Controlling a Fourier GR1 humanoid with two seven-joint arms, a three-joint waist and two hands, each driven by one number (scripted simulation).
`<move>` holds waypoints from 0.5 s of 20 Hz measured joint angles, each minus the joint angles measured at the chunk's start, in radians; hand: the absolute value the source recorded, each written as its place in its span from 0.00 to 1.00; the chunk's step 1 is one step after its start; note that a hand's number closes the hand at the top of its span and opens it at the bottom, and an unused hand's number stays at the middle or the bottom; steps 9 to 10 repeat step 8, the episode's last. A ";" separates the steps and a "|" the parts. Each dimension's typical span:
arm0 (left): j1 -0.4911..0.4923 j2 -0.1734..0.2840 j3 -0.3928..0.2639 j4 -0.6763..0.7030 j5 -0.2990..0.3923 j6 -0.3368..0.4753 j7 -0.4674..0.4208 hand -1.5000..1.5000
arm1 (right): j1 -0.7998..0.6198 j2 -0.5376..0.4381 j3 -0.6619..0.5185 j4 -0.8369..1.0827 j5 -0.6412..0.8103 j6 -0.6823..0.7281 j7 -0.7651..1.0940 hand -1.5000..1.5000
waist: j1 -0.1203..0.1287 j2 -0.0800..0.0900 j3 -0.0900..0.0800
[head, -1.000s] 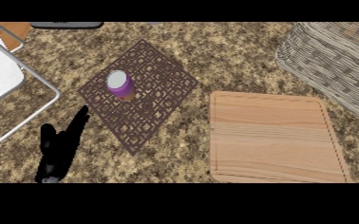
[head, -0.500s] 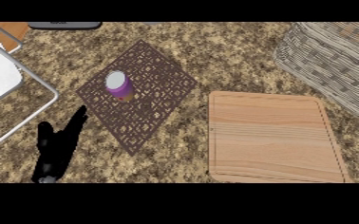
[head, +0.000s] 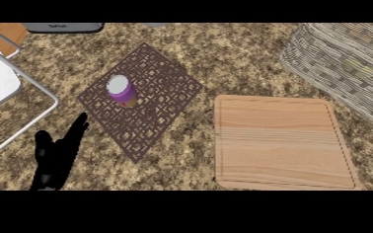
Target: Pick the lemon from the cutting board and place it in the basket
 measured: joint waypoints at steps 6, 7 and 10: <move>0.017 -0.009 0.004 -0.013 -0.016 0.017 0.012 0.50 | 0.059 -0.025 -0.028 -0.135 -0.044 -0.002 0.056 0.00 | -0.017 -0.006 -0.001; 0.019 -0.007 0.006 -0.018 -0.017 0.018 0.020 0.50 | 0.088 -0.021 -0.031 -0.166 -0.050 0.001 0.068 0.00 | -0.021 -0.007 -0.002; 0.021 -0.009 0.011 -0.015 -0.013 0.018 0.018 0.50 | 0.111 -0.034 -0.038 -0.192 -0.061 0.019 0.075 0.00 | -0.026 -0.008 -0.002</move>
